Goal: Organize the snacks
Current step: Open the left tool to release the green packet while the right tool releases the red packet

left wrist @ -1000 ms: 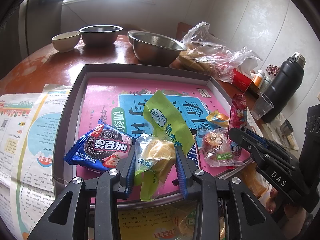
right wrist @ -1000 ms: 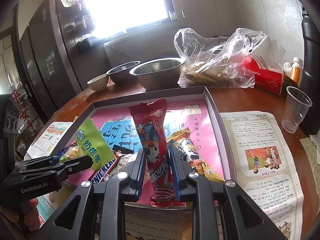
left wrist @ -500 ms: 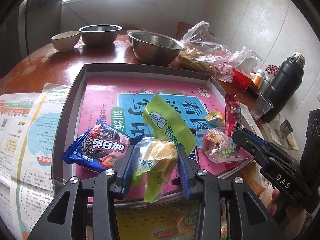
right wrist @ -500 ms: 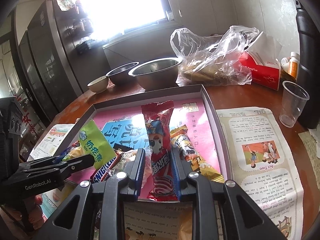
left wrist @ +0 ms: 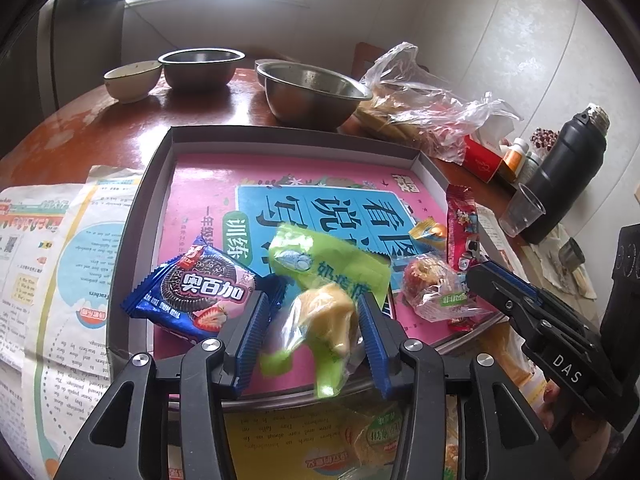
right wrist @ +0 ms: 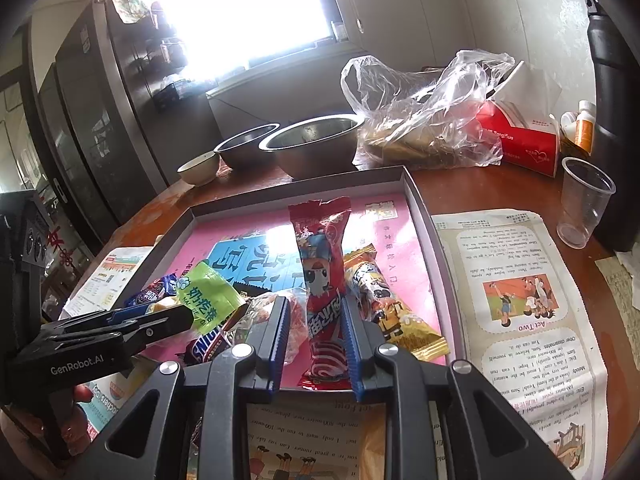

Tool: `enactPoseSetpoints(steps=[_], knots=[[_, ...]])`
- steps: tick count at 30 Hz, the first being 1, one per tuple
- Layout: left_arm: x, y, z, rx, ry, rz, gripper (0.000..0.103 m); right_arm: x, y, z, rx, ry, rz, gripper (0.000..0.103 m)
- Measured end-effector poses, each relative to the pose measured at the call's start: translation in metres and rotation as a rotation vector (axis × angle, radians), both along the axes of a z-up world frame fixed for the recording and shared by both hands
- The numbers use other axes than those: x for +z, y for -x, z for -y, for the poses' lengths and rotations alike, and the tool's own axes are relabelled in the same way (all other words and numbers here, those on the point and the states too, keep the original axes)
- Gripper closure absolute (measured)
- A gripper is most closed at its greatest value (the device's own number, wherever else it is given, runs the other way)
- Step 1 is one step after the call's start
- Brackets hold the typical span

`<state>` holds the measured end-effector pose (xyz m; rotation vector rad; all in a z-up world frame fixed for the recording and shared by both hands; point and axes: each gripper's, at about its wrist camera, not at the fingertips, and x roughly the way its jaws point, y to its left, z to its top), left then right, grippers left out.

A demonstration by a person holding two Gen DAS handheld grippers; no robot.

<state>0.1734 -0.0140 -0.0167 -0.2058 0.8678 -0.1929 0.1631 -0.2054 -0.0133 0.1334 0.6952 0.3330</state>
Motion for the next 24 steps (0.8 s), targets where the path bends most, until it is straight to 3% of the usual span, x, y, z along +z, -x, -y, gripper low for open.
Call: enactPoseSetpoints(steps=[11,24], knots=[[0.005,0.006,0.003,-0.01,-0.016,0.005,0.045,0.002,0.003,0.002,0.002,-0.015,-0.002,0.077],[0.013,0.012,0.003,-0.01,-0.026,0.01,0.036,0.009,0.007,0.006,0.003,-0.035,0.005,0.066]])
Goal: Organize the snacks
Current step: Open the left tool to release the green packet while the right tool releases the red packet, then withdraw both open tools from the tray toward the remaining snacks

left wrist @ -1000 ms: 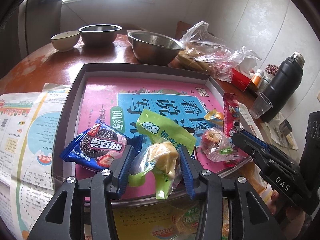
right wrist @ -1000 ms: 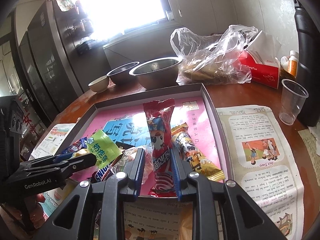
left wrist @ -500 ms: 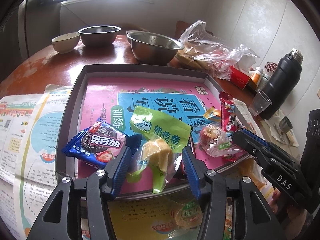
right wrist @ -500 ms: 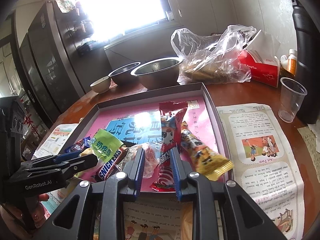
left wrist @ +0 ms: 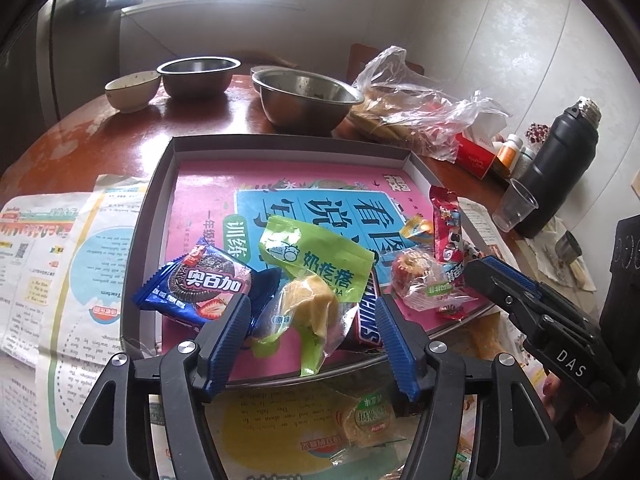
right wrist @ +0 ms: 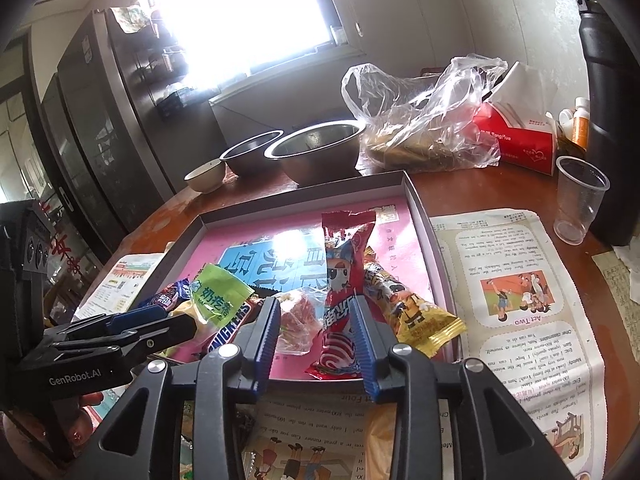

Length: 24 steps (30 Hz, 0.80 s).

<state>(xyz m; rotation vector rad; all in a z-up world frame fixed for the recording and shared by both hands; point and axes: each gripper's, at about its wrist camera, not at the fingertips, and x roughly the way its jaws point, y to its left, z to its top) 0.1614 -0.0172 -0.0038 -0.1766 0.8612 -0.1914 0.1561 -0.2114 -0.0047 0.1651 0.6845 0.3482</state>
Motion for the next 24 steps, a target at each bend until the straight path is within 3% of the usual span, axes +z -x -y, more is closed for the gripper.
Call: enactPoseSetpoints(steps=[24], knots=[[0.023,0.022,-0.003,0.001,-0.016,0.044,0.031,0.019,0.017,0.006,-0.011,-0.013,0.035,0.054]])
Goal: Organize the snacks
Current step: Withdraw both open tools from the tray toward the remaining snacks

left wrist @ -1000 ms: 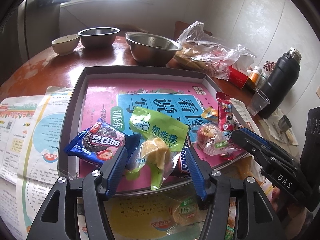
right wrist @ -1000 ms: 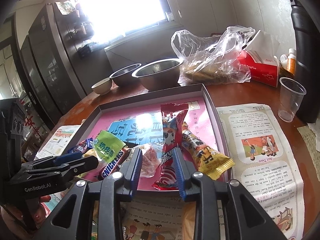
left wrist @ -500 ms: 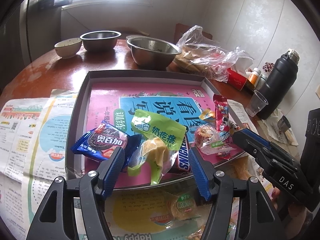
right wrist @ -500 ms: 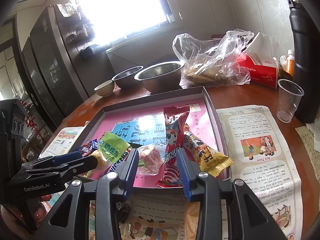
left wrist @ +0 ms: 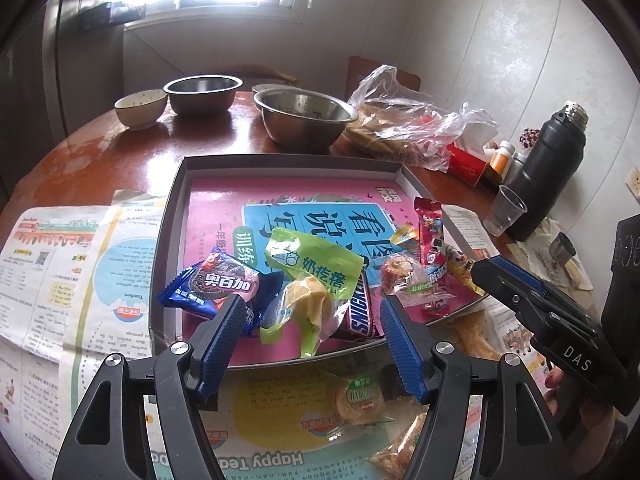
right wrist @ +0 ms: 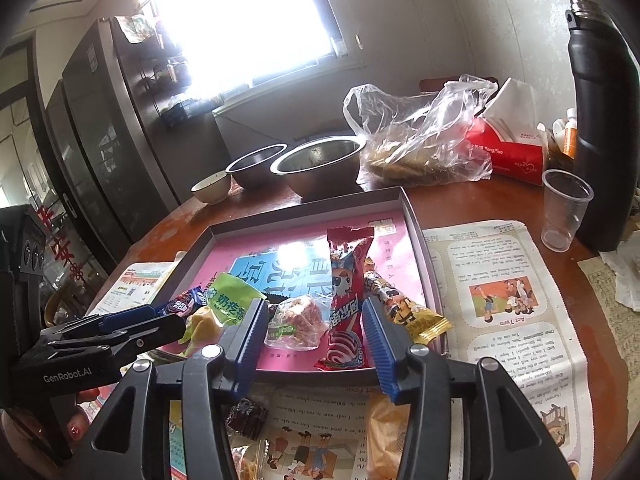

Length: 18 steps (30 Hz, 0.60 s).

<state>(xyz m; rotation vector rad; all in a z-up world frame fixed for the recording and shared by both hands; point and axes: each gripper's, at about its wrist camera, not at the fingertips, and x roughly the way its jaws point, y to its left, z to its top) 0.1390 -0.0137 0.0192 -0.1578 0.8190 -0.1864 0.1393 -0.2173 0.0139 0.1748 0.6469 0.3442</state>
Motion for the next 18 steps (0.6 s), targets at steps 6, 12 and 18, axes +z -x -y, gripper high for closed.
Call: enactPoseSetpoints(steps=[6,12,18], knots=[[0.006,0.007,0.001,-0.006,-0.007,0.011,0.031,0.005,0.006,0.001,0.0,0.001,0.008,0.054],[0.01,0.013,0.002,-0.009,-0.016,0.019,0.031,0.008,0.014,0.0,0.008,0.004,0.014,0.053],[0.016,0.022,0.001,-0.007,-0.018,0.029,0.031,0.013,0.021,0.003,0.008,0.003,0.026,0.053]])
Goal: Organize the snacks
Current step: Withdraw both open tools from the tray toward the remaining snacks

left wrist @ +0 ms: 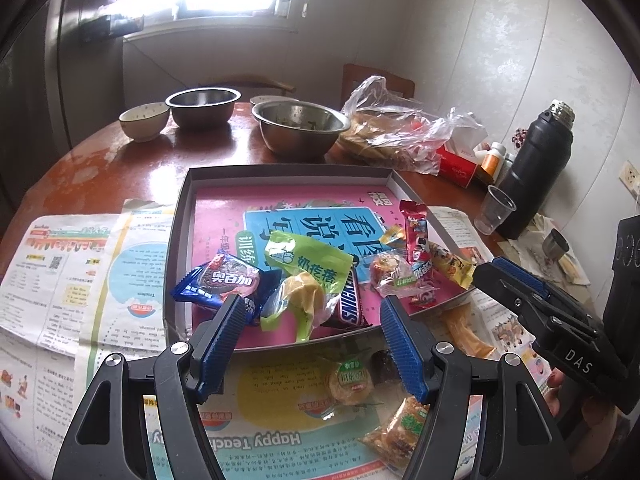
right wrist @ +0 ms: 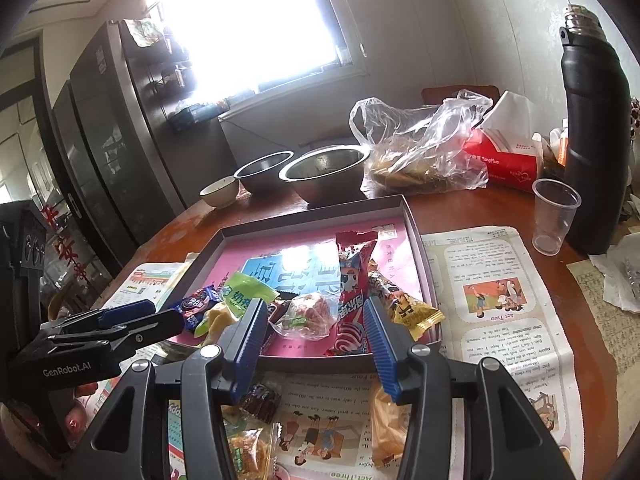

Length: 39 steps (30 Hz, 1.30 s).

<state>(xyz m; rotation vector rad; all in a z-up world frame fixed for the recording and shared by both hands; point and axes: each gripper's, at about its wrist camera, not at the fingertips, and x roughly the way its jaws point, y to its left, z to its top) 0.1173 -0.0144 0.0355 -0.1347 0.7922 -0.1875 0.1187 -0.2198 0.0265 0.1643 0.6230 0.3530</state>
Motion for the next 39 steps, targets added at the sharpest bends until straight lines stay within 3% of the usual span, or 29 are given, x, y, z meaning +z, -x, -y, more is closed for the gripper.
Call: enactPoseSetpoints(steps=[32,39], knots=[[0.016,0.036,0.001,-0.001,-0.027,0.008,0.031,0.016,0.043,-0.004,0.04,0.03,0.033,0.051],[0.015,0.044,0.002,-0.008,-0.033,0.0,0.031,0.013,0.053,-0.007,0.071,0.032,0.025,0.043]])
